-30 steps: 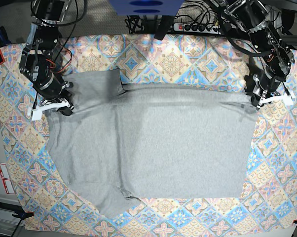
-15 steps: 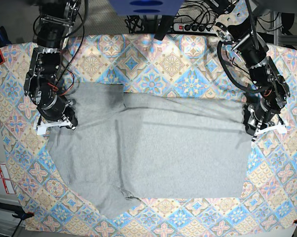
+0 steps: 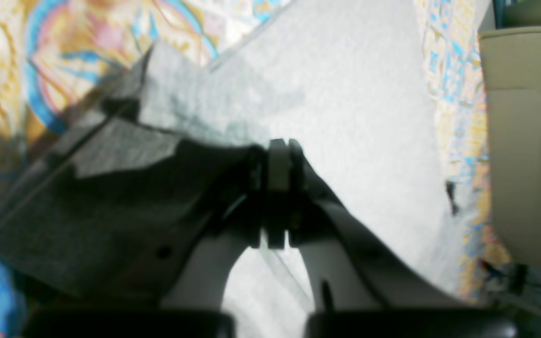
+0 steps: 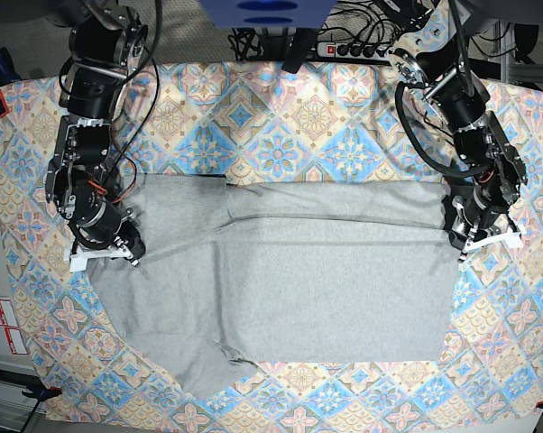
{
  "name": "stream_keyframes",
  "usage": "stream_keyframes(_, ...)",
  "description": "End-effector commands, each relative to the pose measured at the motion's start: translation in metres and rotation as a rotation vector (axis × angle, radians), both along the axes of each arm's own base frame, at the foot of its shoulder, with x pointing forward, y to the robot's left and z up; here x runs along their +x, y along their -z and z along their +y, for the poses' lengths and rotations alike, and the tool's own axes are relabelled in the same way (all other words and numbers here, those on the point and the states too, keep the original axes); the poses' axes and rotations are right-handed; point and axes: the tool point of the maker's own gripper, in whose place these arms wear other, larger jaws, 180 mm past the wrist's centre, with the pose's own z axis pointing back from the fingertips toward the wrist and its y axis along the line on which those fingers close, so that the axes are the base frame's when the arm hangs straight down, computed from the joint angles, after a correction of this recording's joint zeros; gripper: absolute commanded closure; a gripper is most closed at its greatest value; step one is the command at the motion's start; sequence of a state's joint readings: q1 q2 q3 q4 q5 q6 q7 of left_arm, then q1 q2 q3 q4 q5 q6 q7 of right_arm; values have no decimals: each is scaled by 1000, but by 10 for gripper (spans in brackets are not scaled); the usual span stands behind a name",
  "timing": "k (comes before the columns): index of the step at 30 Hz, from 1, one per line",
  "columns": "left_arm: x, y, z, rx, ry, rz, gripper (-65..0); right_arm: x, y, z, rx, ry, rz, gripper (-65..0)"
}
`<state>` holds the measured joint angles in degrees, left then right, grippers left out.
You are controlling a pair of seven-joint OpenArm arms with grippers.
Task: Fold the T-shirt properly
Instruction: 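Lower the folded edge onto the shirt and open both grippers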
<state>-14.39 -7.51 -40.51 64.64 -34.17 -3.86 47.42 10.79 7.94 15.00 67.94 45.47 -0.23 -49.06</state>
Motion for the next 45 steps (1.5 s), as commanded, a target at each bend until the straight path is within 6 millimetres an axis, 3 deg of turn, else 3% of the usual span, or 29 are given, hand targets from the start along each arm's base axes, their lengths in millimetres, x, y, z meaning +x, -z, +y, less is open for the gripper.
stream_keyframes(1, 15, -18, 2, 30, 19, -48, 0, 15, -18, -7, -11, 10, -57, -2)
stream_keyframes(6, 15, -14, -5, 58, 48, -40, 0, 18, -18, -7, -7, 11, -58, -21)
stream_keyframes(12, 13, -11, -8, 53, 48, -35, 0, 19, -20, -7, -10, 10, -63, -168)
stream_keyframes(15, 9, -8, -5, 56, 43, -23, -15, 18, -20, -7, -10, 10, -62, -207)
stream_keyframes(20, 3, -5, -1, 53, 34, -15, -141, 16, -19, -9, -6, 17, -61, -207)
stream_keyframes(25, -13, 2, 10, 68, 31, 16, -208, 4, -29, -14, -52, 10, -94, -208)
stream_keyframes(31, -40, 10, 14, -60, 13, 8, -242, -17, -40, -26, -125, -11, -114, -209)
stream_keyframes(39, -80, 27, 22, -123, -21, 37, -298, -61, -19, -49, -140, 47, -45, -210)
stream_keyframes(45, -92, 34, 17, -151, -24, 52, -294, -70, -12, -49, -141, 45, -22, -210)
